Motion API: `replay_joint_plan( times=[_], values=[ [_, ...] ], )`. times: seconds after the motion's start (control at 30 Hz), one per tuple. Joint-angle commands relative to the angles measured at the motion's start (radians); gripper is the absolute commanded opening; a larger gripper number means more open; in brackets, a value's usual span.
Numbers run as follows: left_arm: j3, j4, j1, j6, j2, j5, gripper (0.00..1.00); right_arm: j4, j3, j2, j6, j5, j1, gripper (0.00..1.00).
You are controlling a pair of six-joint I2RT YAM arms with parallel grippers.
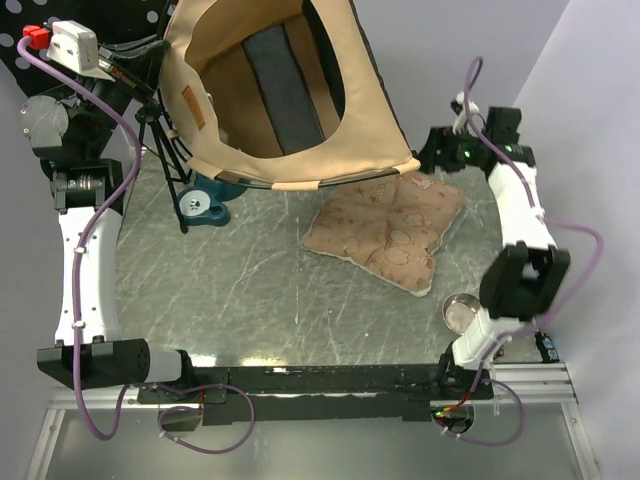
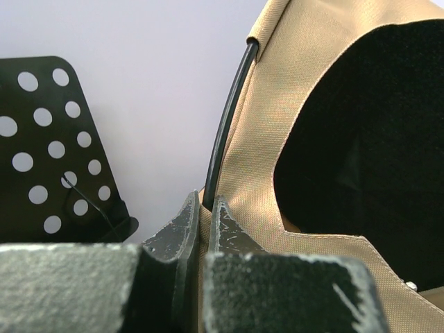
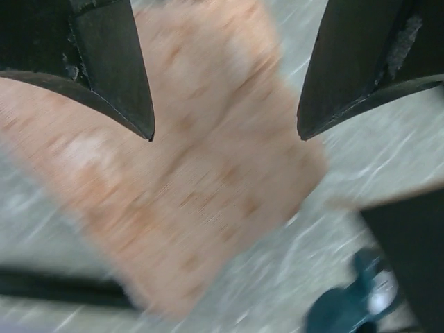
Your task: Set up the pet tent
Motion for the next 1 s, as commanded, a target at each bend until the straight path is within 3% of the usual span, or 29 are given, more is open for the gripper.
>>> replay_joint_plan(
  times=[0.0, 0.13, 0.23, 0.3, 0.4, 0.5, 0.57, 0.67, 0.77, 0.97],
  values=[
    [0.031, 0.113, 0.004, -0.037, -0.028, -0.029, 0.01, 0.064, 0.179, 0.222, 0.033, 0.156, 0.021, 0.92],
    [0.032, 0.095, 0.004, -0.018, -0.037, -0.024, 0.01, 0.088, 0.279, 0.382, 0.020, 0.196, 0.030, 1.00],
    [0.025, 0.094, 0.004, -0.012, -0.043, -0.029, 0.01, 0.041, 0.319, 0.468, -0.060, 0.179, 0.063, 0.99],
    [0.029, 0.094, 0.004, -0.012, -0.040, -0.041, 0.01, 0.007, 0.271, 0.473, -0.097, 0.086, 0.087, 0.93],
    [0.040, 0.101, 0.005, -0.003, -0.032, -0.079, 0.01, -0.002, 0.039, 0.376, -0.122, -0.088, 0.182, 0.77],
    [0.048, 0.120, 0.005, -0.001, -0.020, -0.107, 0.01, 0.093, -0.280, 0.200, -0.126, -0.146, 0.353, 0.67],
    [0.058, 0.142, 0.005, -0.011, -0.005, -0.107, 0.01, 0.214, -0.455, 0.080, -0.021, -0.156, 0.456, 0.68],
    [0.098, 0.144, 0.005, -0.020, 0.031, -0.088, 0.01, 0.332, -0.555, -0.039, 0.154, -0.160, 0.518, 0.83],
    [0.126, 0.151, 0.005, -0.017, 0.072, -0.049, 0.01, 0.377, -0.602, -0.157, 0.266, -0.133, 0.465, 0.95],
    [0.155, 0.194, 0.004, 0.014, 0.156, 0.180, 0.01, 0.310, -0.651, -0.401, 0.257, -0.205, 0.154, 0.96]
  ],
)
